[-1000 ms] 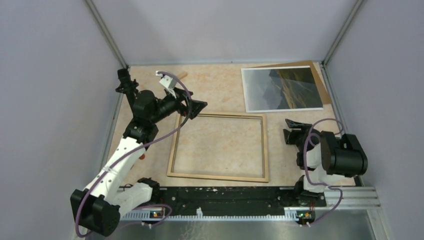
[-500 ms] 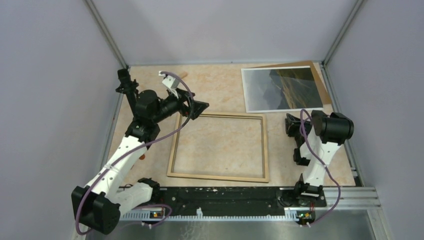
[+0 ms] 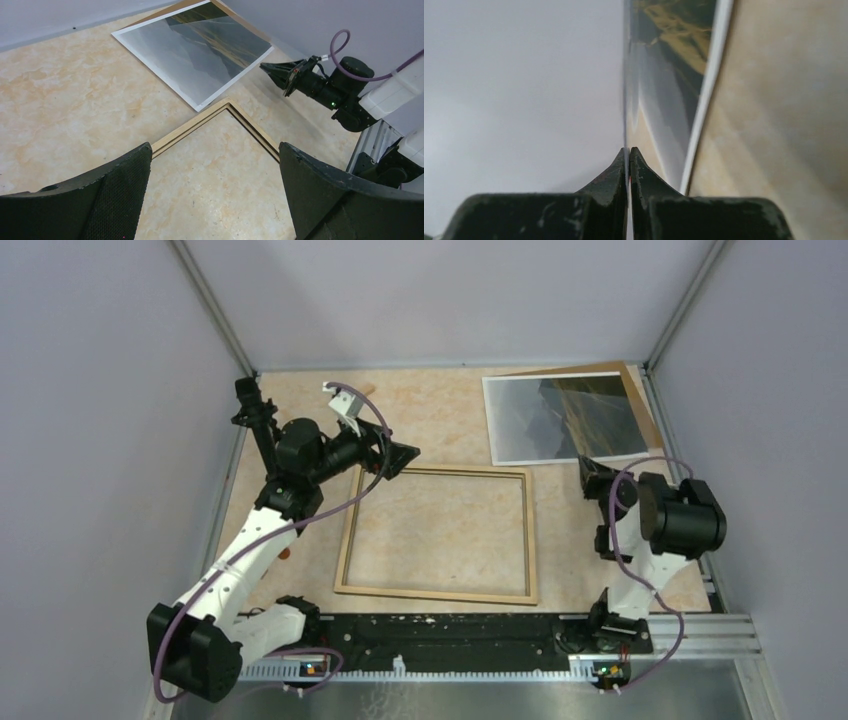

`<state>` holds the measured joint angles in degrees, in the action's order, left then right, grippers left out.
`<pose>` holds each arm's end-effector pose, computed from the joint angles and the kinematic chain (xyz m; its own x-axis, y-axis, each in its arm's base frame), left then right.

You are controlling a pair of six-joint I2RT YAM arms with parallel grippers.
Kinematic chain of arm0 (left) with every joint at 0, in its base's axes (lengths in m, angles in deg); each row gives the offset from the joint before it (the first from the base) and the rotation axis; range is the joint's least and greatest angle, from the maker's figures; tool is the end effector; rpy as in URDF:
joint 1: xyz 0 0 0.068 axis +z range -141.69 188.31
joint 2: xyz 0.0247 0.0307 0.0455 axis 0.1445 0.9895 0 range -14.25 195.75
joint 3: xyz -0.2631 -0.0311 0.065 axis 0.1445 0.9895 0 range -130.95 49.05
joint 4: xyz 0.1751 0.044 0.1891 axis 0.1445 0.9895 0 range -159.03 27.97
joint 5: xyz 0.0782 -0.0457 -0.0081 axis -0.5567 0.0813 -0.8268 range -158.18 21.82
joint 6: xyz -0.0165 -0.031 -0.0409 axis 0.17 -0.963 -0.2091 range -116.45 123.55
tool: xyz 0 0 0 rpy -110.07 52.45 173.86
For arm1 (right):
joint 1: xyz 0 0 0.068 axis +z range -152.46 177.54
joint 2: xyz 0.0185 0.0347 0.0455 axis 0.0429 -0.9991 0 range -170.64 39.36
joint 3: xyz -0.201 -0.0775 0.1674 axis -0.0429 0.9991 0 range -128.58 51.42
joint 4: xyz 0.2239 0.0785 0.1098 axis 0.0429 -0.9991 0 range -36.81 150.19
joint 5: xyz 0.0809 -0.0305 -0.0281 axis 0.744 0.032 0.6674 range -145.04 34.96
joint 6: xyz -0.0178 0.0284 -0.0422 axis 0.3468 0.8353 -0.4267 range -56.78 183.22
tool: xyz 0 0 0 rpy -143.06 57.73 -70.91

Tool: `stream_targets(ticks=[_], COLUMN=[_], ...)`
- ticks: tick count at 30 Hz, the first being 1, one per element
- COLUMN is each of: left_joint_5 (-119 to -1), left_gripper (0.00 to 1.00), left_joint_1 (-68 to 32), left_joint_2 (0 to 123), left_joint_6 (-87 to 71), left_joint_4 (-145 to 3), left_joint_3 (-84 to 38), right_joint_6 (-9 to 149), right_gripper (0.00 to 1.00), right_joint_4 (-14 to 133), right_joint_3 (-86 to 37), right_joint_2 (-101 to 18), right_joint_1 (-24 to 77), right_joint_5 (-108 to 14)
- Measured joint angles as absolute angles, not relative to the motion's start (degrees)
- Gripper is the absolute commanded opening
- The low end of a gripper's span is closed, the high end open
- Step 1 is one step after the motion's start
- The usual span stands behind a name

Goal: Put the photo into the frame
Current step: Pick up the photo frame item at the center of the board.

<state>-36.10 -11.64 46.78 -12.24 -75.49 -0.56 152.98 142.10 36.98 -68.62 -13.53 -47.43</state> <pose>0.2266 -0.1023 0.3458 -0.2922 -0.1393 -0.9462 0.7346 0.6008 -0.3153 0.2493 -0.0440 0.0943 0.0620 0.9978 0.0226 0.1983 -0.0345 0.9795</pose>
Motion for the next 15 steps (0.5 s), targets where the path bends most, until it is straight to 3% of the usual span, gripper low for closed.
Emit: stream_targets(ticks=[8,15], left_joint_5=[-36.1,-39.2], left_gripper=[0.99,0.98], left_joint_1=[-11.6,-11.7], left_joint_2=[46.8,46.7], left_joint_6=[-12.6,-13.4], left_joint_4=[-75.5,-74.8], left_joint_3=[-0.5,-0.5], right_joint_6=[152.4,152.5], right_gripper=[0.00,0.00], right_joint_4=[120.5,96.4], right_joint_3=[30.9,26.2], right_joint_2=[-51.3,-39.4], right_joint_1=[-11.9,1.5], right_joint_5=[-42.2,-47.6])
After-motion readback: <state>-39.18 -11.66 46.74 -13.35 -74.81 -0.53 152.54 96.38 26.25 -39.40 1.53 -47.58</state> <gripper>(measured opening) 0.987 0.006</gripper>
